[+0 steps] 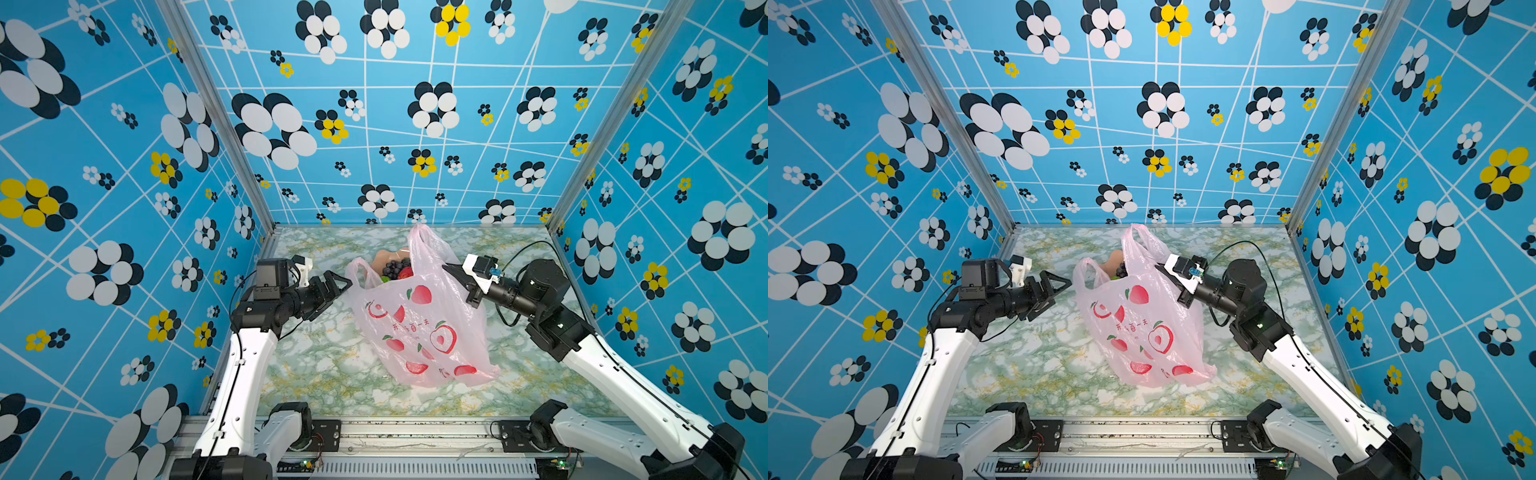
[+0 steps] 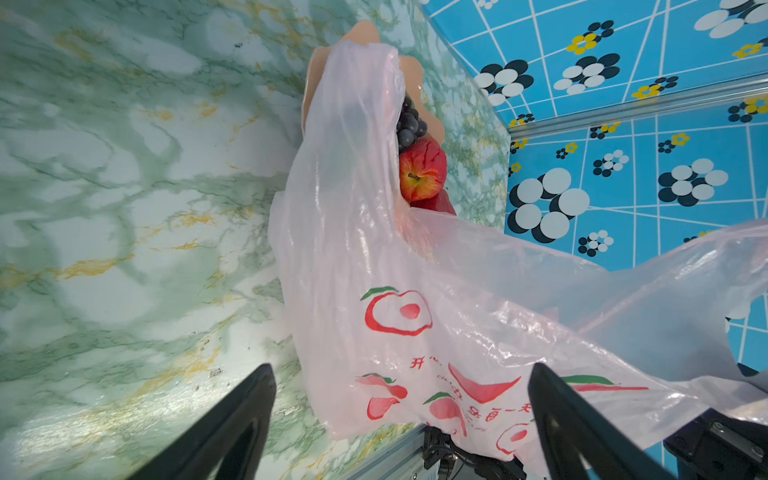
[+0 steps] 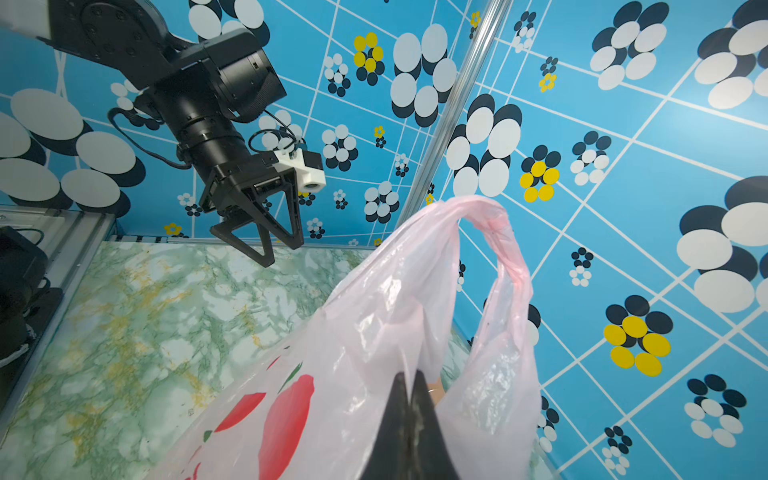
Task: Place the fruits into the plastic bag
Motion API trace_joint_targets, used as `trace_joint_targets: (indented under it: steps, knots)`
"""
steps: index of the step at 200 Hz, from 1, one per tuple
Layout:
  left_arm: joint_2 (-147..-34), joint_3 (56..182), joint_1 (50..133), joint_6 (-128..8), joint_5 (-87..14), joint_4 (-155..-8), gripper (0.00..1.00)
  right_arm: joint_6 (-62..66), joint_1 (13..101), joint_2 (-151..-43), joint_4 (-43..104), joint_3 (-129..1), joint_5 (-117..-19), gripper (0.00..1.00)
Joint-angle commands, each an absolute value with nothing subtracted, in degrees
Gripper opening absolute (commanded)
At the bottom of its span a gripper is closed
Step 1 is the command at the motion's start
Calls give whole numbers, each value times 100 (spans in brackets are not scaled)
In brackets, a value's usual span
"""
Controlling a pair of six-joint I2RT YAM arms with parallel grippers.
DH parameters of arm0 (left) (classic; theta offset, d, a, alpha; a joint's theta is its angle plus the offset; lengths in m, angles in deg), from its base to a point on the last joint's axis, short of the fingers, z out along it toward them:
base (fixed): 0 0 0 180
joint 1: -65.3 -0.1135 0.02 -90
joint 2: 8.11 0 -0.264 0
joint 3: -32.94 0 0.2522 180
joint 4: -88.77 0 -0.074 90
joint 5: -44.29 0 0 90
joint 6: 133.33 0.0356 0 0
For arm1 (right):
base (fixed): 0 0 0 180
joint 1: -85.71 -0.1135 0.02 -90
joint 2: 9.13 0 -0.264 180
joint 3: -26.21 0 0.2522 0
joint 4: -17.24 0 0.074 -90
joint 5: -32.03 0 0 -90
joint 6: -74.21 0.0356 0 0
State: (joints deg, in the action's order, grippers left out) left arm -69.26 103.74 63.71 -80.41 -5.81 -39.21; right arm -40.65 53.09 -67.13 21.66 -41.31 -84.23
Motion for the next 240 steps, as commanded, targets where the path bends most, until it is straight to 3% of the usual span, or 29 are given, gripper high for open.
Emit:
trace_joint_targets:
  steps: [1,111,159,169,196,218,240]
  knots:
    - [-7169,10197,6523,-8157,-630,-4388,96,-4111,5266,-6566,2266,-4256,-8617,0]
    - [-9796,12019,6966,-7227,-282,-4736,94,-3666,5227,-6253,2351,-4334,-9114,0]
    - [-10523,12600,7091,-7023,61,-4754,88,-3606,5214,-6169,2433,-4317,-9156,0]
    - [-10611,12686,7124,-7021,143,-4751,81,-3590,5215,-6166,2433,-4320,-9155,0]
    - [-10710,12759,7155,-7145,290,-4713,45,-3601,5213,-6180,2406,-4224,-9091,0]
    - [-10560,12712,7146,-7048,94,-4579,0,-3519,5213,-6194,2316,-4085,-8986,0]
    - [-10211,12674,7145,-6969,-33,-4452,0,-3255,5215,-6179,2262,-3904,-8666,0]
